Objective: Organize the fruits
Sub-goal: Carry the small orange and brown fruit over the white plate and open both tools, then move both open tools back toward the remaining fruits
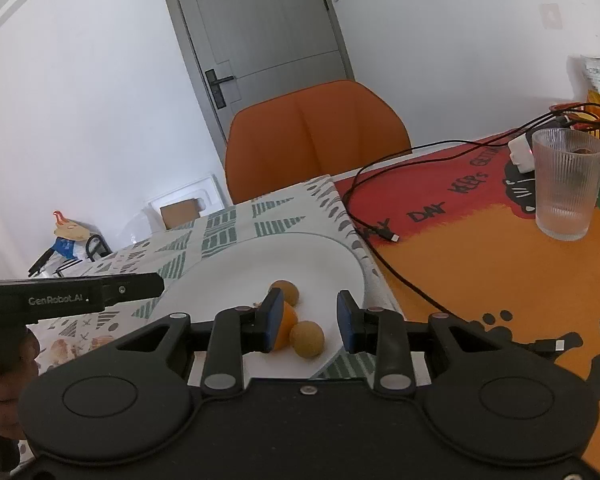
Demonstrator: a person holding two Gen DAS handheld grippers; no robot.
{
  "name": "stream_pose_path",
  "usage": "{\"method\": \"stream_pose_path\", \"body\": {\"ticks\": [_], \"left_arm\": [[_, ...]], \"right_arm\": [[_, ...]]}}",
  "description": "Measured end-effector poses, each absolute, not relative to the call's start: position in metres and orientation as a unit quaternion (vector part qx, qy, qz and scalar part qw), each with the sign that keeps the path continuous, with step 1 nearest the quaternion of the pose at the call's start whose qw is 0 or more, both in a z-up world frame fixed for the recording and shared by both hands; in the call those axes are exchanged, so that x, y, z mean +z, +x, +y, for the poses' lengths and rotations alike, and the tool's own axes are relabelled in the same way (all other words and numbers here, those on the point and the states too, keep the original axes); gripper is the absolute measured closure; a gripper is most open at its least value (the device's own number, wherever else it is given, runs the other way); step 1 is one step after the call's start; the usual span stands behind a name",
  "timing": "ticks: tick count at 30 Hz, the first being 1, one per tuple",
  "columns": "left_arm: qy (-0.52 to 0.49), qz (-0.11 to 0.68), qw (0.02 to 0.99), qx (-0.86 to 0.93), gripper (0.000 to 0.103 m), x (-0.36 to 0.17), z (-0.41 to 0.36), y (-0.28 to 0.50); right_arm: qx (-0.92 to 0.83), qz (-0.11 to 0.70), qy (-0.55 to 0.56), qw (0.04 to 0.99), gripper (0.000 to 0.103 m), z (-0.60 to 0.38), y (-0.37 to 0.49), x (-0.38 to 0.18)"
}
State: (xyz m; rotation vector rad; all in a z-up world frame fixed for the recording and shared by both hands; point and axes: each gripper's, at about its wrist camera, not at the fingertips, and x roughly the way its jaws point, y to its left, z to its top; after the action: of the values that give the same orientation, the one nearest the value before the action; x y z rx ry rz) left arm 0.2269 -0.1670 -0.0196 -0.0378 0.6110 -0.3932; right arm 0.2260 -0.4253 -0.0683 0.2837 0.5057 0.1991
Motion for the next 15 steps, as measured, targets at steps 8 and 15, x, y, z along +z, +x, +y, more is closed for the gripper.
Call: {"method": "stream_pose_path", "body": {"ticks": [8, 15], "left_arm": [[-0.037, 0.29, 0.946, -0.14, 0.04, -0.011, -0.124, 0.209], [-0.051, 0.278, 0.954, -0.101, 0.032, -0.006, -0.09, 0.187]], "right_arm": [[0.118, 0.252, 0.142, 0.95, 0.067, -0.408, 0.222, -0.068], [0.138, 0.248, 0.131, 0.95, 0.051, -0.385, 0.215, -0.062]]}}
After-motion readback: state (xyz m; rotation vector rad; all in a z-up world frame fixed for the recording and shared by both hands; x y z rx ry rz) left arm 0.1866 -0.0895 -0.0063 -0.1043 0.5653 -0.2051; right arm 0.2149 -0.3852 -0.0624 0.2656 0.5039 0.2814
